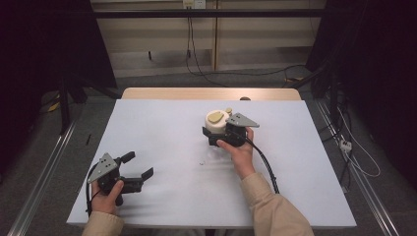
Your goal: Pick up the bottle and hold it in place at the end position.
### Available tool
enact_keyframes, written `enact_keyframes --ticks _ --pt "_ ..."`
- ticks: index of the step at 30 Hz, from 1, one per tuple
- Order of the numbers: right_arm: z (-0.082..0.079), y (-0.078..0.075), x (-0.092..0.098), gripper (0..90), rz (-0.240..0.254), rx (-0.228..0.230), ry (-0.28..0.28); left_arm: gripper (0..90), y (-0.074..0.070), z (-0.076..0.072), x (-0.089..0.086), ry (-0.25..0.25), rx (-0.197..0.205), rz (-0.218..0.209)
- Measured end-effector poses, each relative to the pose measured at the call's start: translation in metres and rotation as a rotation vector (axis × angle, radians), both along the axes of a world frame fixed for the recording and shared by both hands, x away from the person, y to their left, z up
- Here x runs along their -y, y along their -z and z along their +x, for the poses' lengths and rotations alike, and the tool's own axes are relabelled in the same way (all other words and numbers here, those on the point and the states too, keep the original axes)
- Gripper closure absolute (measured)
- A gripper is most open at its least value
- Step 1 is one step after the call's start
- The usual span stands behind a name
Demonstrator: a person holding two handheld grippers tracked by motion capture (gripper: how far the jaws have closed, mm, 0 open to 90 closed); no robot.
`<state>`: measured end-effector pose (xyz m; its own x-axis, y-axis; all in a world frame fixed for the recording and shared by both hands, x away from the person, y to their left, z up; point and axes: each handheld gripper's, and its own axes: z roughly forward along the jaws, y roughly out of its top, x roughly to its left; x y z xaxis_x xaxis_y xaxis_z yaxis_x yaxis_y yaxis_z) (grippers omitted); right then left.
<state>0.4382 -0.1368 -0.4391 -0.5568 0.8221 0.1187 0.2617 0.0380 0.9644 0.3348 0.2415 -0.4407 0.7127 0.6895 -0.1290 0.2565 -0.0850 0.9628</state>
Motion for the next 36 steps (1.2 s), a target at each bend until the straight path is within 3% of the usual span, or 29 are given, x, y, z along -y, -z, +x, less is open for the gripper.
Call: enact_keyframes --ticks 36 --pt "0.002 0.008 -0.012 7.0 -0.016 -0.012 -0.027 3.8 0.000 0.000 0.000 0.001 -0.001 0.004"
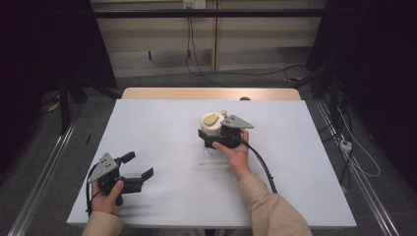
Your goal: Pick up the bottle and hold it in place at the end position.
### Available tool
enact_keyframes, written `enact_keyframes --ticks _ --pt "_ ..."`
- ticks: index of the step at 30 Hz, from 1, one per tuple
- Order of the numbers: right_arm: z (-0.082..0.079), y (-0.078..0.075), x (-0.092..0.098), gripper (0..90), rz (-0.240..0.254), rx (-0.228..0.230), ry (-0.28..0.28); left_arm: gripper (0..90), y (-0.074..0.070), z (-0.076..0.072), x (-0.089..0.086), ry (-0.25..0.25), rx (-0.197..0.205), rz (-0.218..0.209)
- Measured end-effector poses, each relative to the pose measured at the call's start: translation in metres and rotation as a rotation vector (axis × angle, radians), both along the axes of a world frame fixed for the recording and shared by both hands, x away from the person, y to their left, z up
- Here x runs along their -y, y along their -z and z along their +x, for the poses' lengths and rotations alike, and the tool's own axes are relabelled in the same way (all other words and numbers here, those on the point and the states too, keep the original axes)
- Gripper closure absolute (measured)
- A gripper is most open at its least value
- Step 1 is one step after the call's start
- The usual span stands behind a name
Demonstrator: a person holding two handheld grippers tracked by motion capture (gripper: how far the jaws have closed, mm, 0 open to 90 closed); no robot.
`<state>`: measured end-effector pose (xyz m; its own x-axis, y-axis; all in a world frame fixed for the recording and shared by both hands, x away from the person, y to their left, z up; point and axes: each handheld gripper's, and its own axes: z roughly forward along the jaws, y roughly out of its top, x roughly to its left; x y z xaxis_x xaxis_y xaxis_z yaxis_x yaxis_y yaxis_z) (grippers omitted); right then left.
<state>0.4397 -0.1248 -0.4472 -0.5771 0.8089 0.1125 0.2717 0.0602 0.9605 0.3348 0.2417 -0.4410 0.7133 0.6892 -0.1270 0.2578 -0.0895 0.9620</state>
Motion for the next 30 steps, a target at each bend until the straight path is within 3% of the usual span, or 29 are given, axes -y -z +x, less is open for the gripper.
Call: enact_keyframes --ticks 20,23,25,30 --pt "0.0032 0.0030 -0.0052 7.0 -0.002 0.004 -0.004 3.8 0.0002 -0.0003 -0.0012 -0.003 0.000 0.001" --pt "0.0037 0.0040 -0.0050 7.0 0.017 -0.004 -0.012 3.7 0.0004 -0.0001 -0.0013 -0.005 -0.002 0.003" --pt "0.0034 0.0047 -0.0057 7.0 -0.005 0.000 -0.005 3.7 0.0002 0.0000 -0.0018 -0.004 0.000 0.002" --pt "0.0037 0.0059 -0.0059 7.0 0.000 -0.008 -0.010 3.7 0.0006 0.0001 -0.0017 -0.002 -0.004 0.005"
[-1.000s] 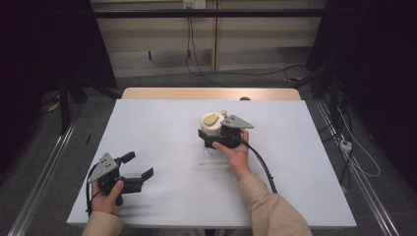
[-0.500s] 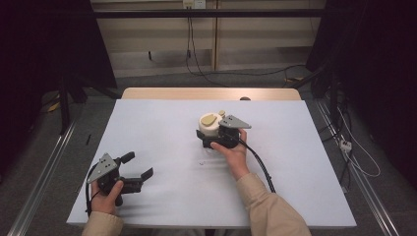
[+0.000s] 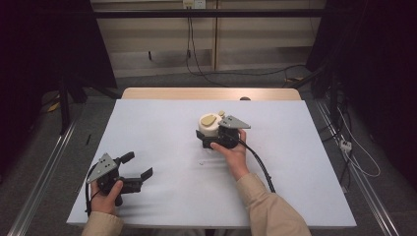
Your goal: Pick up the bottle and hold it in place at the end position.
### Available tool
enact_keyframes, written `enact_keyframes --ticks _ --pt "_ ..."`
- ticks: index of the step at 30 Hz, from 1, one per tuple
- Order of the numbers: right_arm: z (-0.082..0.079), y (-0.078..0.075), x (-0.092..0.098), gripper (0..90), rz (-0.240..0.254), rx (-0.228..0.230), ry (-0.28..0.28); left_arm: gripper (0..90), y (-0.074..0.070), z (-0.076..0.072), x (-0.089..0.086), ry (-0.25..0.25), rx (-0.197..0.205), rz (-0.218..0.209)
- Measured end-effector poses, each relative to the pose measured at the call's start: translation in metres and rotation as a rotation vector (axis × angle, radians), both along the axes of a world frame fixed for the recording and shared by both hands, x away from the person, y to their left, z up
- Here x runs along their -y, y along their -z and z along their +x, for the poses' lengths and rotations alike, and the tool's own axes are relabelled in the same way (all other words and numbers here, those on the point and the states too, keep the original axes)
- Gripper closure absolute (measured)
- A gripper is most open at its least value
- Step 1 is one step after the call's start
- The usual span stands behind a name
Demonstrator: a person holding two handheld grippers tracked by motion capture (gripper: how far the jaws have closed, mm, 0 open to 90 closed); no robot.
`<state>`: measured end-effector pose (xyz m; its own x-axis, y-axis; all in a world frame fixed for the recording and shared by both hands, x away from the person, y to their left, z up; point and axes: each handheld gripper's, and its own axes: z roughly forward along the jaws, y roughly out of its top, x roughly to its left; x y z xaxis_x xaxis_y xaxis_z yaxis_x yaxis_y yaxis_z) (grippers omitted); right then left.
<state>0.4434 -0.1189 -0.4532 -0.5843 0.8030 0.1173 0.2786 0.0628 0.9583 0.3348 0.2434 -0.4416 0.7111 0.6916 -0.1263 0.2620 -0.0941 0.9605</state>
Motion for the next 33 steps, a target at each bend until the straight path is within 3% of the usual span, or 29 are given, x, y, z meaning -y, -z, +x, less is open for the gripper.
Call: enact_keyframes --ticks 17,29,33 --pt "0.0012 -0.0007 -0.0042 7.0 -0.007 0.021 -0.015 3.7 0.0004 0.0001 -0.0003 -0.004 0.002 -0.005" --pt "0.0012 0.0043 -0.0072 7.0 -0.051 0.017 -0.023 3.7 0.0007 0.0002 0.0008 0.000 0.001 -0.002" --pt "-0.0013 0.0049 -0.0040 6.8 -0.045 -0.001 -0.026 3.7 0.0008 -0.0004 0.0010 -0.001 0.000 0.000"
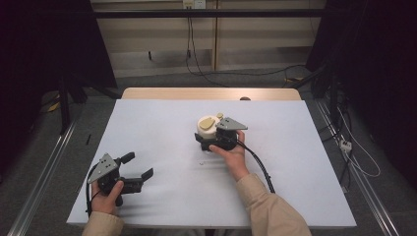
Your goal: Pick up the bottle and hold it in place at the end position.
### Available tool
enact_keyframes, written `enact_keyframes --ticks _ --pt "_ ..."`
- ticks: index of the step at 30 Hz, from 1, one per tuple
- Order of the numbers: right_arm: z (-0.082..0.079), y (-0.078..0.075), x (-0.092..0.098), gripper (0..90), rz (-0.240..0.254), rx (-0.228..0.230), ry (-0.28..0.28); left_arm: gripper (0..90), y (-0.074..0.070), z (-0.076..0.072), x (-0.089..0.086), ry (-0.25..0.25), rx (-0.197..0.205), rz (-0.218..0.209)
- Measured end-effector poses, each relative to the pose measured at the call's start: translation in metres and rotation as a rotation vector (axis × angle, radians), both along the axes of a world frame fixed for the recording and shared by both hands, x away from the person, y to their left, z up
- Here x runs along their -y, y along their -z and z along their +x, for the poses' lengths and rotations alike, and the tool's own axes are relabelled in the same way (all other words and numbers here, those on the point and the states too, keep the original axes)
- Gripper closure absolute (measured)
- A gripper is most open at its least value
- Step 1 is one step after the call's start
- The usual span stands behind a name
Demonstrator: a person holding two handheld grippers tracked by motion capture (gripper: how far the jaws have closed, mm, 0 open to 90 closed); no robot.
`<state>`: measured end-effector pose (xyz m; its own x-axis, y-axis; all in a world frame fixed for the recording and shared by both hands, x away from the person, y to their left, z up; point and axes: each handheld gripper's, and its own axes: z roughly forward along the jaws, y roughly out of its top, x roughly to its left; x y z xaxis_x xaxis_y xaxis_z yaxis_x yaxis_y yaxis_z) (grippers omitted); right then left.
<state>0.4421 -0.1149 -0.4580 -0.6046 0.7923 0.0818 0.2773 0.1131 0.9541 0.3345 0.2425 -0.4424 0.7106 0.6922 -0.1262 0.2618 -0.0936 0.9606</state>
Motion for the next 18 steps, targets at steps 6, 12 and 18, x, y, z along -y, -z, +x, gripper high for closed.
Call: enact_keyframes --ticks 6,12,18 --pt "-0.0034 0.0018 0.0046 6.7 0.009 -0.012 -0.002 3.6 -0.0005 0.0000 0.0014 -0.002 0.002 0.001" --pt "-0.0038 0.0002 0.0047 6.7 0.000 -0.025 0.000 3.7 0.0000 0.0002 0.0022 0.002 -0.002 0.006" --pt "-0.0039 0.0001 0.0044 6.7 -0.003 -0.027 0.001 3.6 -0.0016 0.0010 0.0052 -0.005 -0.002 -0.006"
